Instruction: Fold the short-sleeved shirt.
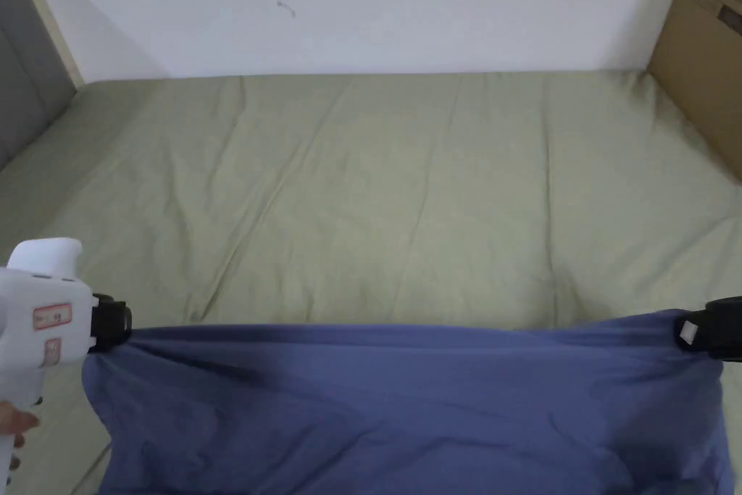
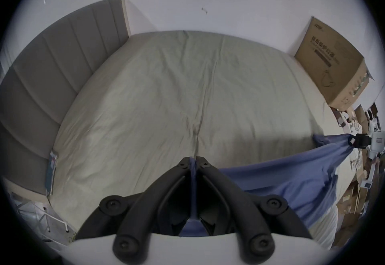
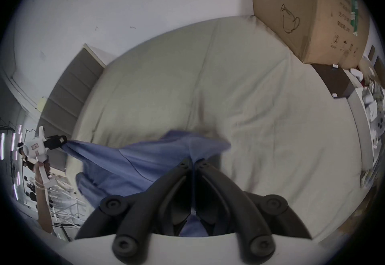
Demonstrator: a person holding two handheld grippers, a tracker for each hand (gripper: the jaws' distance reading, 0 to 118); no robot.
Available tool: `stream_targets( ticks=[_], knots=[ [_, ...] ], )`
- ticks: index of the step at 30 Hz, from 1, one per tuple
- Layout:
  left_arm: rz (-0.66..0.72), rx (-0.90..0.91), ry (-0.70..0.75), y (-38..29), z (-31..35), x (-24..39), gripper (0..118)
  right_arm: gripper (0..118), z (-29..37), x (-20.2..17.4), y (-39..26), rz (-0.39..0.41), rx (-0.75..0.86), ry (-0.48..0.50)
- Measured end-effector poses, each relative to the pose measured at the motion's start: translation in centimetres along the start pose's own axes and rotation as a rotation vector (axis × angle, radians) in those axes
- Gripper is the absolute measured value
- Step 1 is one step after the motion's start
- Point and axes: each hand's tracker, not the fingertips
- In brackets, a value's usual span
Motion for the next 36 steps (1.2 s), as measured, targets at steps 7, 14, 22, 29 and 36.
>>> stream_targets(
  ticks=[7, 14, 22, 29, 36],
  knots=[
    [0.003, -0.062, 0.003, -8.6, 3.5, -1.5, 2, 2, 3.0, 1.1, -10.6, -0.022, -0.078, -0.006],
    [0.059, -0.204, 0.010, -15.7, 0.4, -2.9, 22, 3, 0.3, 2.9, -18.0, -0.064, -0.157, -0.058],
    [0.238, -0.155, 0.063, -16.8, 2.4, -5.4, 83, 83, 2.0, 0.4, -18.6, 0.094, -0.076, -0.270],
    [0.502, 0.017, -0.057, -19.2, 7.2, -7.1, 12, 14, 5.1, -8.4, -18.1, 0.051, 0.233, -0.189],
    [0.544, 0.016, -0.110, -21.8, 7.3, -7.2, 2, 2, 0.4, -16.2, -19.6, 0.088, 0.165, -0.018]
  ],
)
